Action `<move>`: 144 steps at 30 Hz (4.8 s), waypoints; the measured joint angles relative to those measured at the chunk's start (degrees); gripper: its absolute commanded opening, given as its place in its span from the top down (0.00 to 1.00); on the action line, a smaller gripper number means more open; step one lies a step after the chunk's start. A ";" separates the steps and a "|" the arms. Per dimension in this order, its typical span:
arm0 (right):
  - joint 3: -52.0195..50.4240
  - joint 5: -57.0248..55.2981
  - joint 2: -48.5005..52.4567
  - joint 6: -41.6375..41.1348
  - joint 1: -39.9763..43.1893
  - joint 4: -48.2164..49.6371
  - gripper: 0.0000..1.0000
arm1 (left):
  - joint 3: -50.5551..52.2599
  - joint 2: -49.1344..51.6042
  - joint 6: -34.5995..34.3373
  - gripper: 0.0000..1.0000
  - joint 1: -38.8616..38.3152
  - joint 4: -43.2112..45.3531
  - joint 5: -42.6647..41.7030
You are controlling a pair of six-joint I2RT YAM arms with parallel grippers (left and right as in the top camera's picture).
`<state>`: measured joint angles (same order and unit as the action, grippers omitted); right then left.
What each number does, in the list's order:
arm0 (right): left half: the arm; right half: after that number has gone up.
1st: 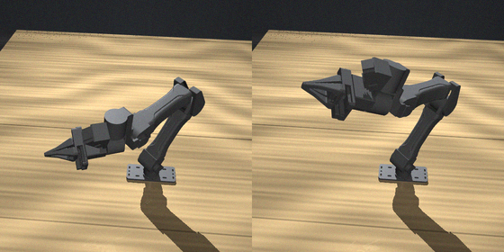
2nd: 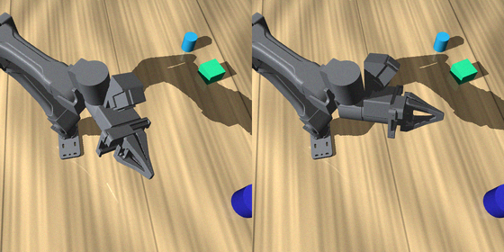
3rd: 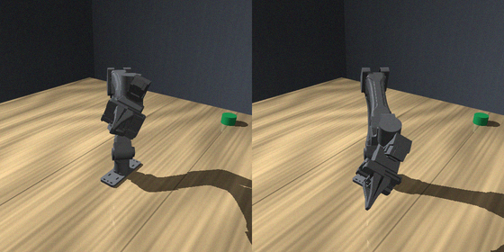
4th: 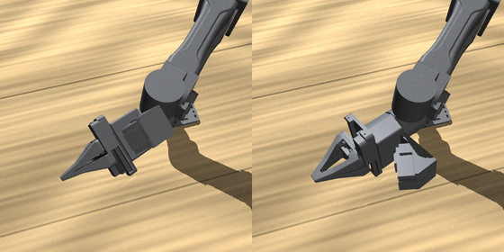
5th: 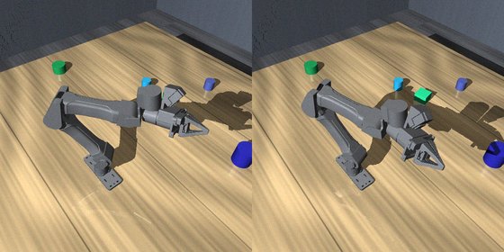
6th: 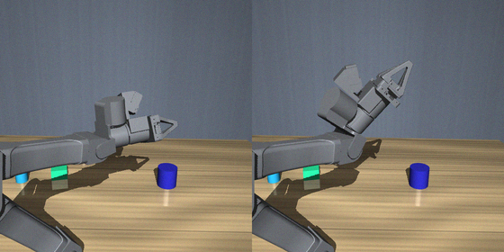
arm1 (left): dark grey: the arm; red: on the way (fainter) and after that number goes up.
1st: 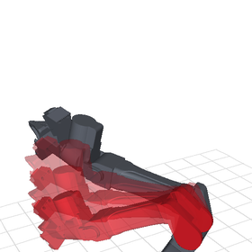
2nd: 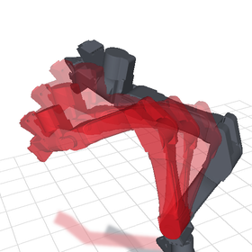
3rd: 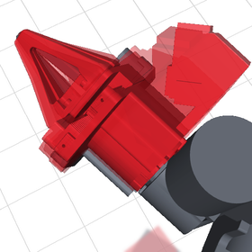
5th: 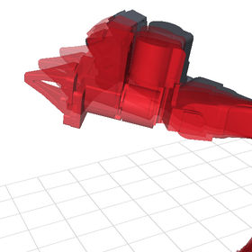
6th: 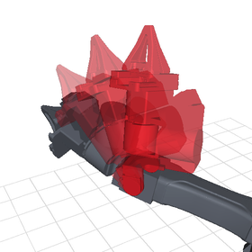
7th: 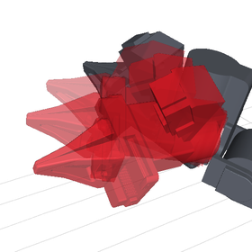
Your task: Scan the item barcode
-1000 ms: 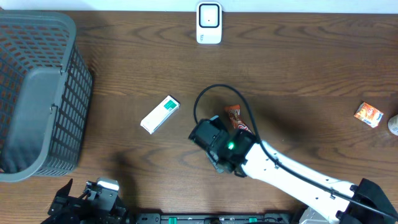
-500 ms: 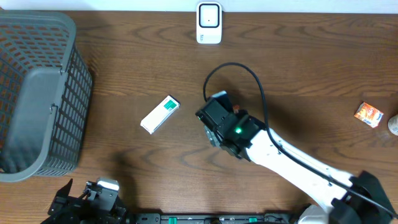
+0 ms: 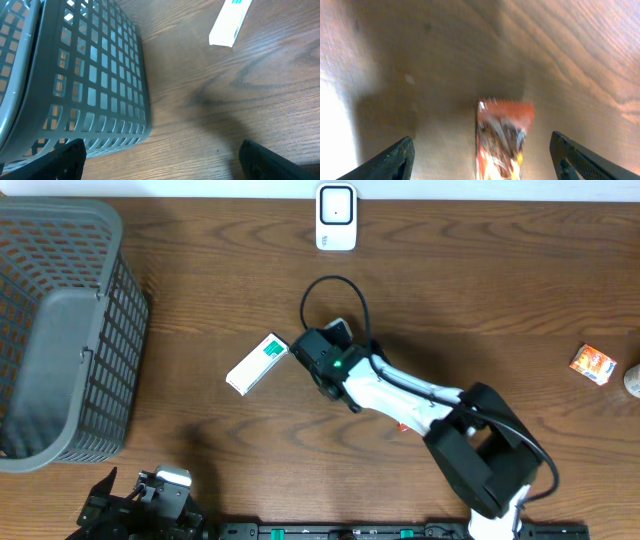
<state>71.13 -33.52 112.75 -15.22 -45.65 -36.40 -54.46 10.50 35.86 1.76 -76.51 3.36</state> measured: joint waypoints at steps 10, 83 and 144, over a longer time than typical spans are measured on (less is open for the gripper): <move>2.78 -1.90 3.96 0.37 2.16 -0.94 0.32 | 0.00 0.00 0.00 0.02 0.00 0.00 0.00; 0.28 118.14 4.68 21.70 16.98 51.06 0.99 | 0.00 0.00 0.00 0.02 0.00 0.00 0.00; -0.04 117.35 24.57 -29.70 12.57 98.36 0.01 | 0.00 0.00 0.00 0.02 0.00 0.00 0.00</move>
<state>71.09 83.83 137.32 -44.93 -33.08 61.95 -54.46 10.50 35.86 1.76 -76.51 3.36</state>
